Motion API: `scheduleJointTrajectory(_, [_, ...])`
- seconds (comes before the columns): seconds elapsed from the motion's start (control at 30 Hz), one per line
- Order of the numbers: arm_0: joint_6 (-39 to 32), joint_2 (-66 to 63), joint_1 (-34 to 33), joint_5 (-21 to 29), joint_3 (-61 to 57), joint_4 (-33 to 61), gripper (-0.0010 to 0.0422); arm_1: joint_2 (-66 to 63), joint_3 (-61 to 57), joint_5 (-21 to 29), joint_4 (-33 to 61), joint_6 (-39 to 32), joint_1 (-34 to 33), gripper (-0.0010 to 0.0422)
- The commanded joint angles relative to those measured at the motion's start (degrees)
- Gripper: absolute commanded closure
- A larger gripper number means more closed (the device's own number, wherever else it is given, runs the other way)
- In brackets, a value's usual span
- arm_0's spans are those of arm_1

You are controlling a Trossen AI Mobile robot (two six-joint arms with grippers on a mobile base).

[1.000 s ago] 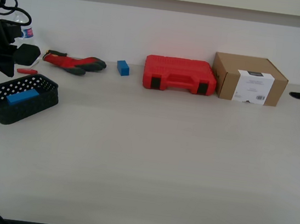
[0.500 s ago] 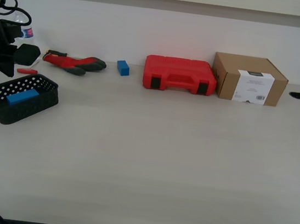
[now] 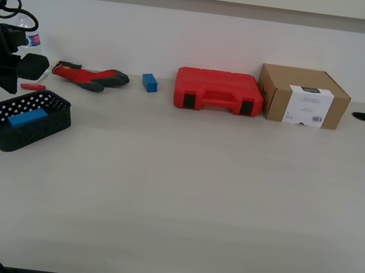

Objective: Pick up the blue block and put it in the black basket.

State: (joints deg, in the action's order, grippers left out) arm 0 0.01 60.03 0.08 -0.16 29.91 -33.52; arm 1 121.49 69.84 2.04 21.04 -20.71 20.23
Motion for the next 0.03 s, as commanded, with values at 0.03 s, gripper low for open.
scheduleJointTrajectory(0.03, [0.0,0.02,-0.02,0.02,0.07,-0.28,0.0413,-0.02,0.0,-0.04,-0.02,-0.22,-0.02,0.0413])
